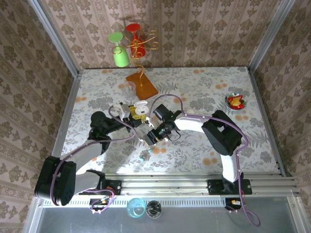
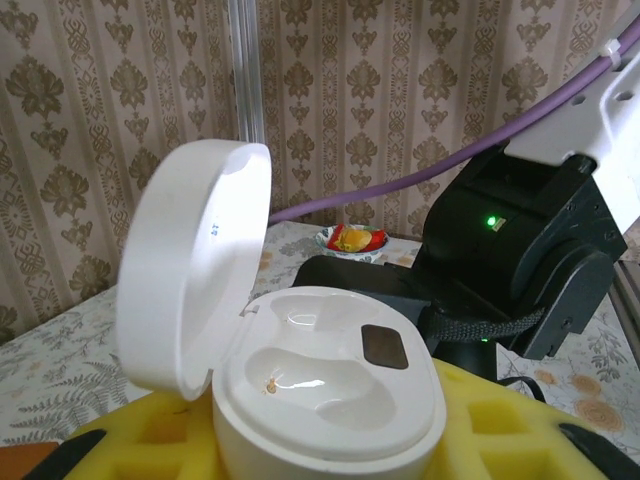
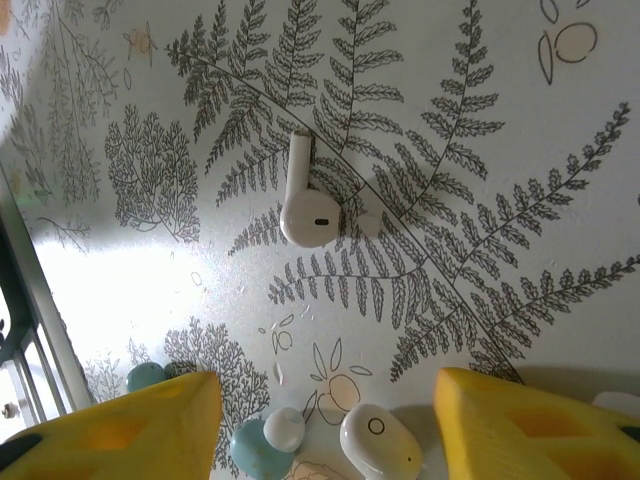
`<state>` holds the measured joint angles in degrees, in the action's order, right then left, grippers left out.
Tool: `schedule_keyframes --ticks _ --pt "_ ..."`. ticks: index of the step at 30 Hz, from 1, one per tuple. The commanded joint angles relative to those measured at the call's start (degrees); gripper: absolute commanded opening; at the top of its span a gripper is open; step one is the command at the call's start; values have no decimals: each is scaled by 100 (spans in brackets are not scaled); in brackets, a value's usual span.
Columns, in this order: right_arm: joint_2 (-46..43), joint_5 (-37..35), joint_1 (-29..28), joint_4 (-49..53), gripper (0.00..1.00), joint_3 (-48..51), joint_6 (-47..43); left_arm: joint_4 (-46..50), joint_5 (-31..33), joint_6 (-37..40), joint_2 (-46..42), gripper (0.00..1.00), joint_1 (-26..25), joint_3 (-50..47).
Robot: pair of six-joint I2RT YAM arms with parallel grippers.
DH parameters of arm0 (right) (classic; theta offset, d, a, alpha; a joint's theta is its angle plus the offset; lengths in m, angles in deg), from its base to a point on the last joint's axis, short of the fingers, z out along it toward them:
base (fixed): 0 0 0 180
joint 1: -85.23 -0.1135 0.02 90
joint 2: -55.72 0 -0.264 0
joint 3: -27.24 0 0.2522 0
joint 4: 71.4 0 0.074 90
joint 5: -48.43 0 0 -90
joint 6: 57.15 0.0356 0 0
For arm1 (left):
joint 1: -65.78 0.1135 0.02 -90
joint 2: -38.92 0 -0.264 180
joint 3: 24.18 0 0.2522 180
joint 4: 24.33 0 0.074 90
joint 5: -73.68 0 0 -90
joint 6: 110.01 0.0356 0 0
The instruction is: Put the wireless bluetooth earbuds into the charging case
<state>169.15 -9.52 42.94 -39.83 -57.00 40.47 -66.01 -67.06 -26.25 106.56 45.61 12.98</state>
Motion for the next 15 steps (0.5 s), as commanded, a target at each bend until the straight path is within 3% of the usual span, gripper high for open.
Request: schedule_keyframes --ticks 1,7,15 --pt "126 120 -39 498 57 -146 -260 13 -13 130 -101 29 33 104" --pt "229 439 -26 672 51 -184 -289 -91 -62 52 -34 29 32 71" --pt "373 326 -12 647 42 -229 -175 -240 -103 -70 8 29 12 16"
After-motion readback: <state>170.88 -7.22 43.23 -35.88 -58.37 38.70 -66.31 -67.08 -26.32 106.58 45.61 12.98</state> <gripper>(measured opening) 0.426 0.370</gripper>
